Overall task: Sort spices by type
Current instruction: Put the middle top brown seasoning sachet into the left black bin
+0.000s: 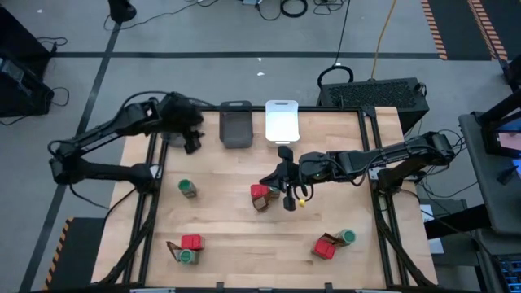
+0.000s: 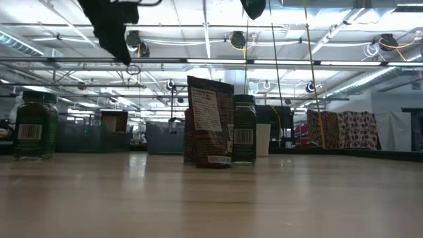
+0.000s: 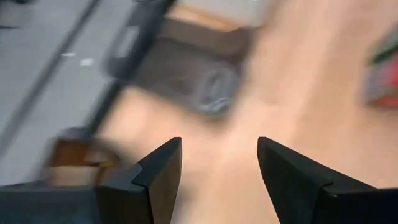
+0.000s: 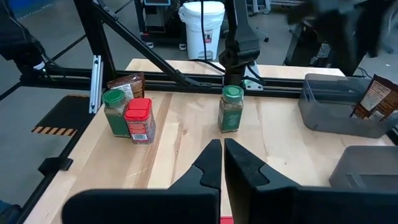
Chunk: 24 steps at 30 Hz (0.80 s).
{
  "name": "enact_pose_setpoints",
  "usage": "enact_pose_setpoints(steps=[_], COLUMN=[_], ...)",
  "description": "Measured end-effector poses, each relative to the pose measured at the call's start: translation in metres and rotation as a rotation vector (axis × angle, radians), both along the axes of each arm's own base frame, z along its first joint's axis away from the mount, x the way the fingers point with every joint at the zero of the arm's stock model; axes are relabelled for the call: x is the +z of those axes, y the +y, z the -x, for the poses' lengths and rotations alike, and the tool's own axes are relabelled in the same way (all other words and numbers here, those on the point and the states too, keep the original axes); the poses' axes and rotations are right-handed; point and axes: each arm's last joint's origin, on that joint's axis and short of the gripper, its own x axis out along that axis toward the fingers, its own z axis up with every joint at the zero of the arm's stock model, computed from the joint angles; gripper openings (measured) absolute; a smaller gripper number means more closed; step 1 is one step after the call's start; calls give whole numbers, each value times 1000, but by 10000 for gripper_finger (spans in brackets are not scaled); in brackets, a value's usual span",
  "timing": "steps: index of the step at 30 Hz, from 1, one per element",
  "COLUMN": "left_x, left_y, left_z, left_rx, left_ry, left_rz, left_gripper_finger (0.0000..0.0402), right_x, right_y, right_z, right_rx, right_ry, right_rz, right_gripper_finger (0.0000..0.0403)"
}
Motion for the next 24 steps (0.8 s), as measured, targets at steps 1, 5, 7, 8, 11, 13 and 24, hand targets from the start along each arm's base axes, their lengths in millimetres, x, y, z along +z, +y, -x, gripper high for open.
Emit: enact_pose_setpoints(steps=[1, 5, 7, 8, 11, 13, 24], left_x=[0, 1, 3, 4, 10, 15, 9], left_y=[-6, -28, -39, -44, -59, -67, -102], left_z=[-3, -16, -25, -29, -40, -45, -75], left_rx=[-16, -90, -138, -165, -234, -264, -332], left_ry=[-20, -67, -122, -149, -241, -300, -504], left_rz=[32, 106, 124, 126, 128, 131, 189], left_gripper_finger=[215, 215, 215, 215, 215, 215, 215], right_x=[0, 0, 0, 0, -3, -5, 4], right_y=[-1, -2, -2, -2, -2, -3, 8], right_z=[0, 0, 0, 0, 1, 3, 38], right_rx=[-1, -4, -2, -2, -7, -17, -28], right_ry=[0, 1, 2, 5, 36, 69, 219], right_rz=[3, 5, 4, 5, -10, -37, -152], right_gripper_finger=[0, 0, 0, 0, 0, 0, 0])
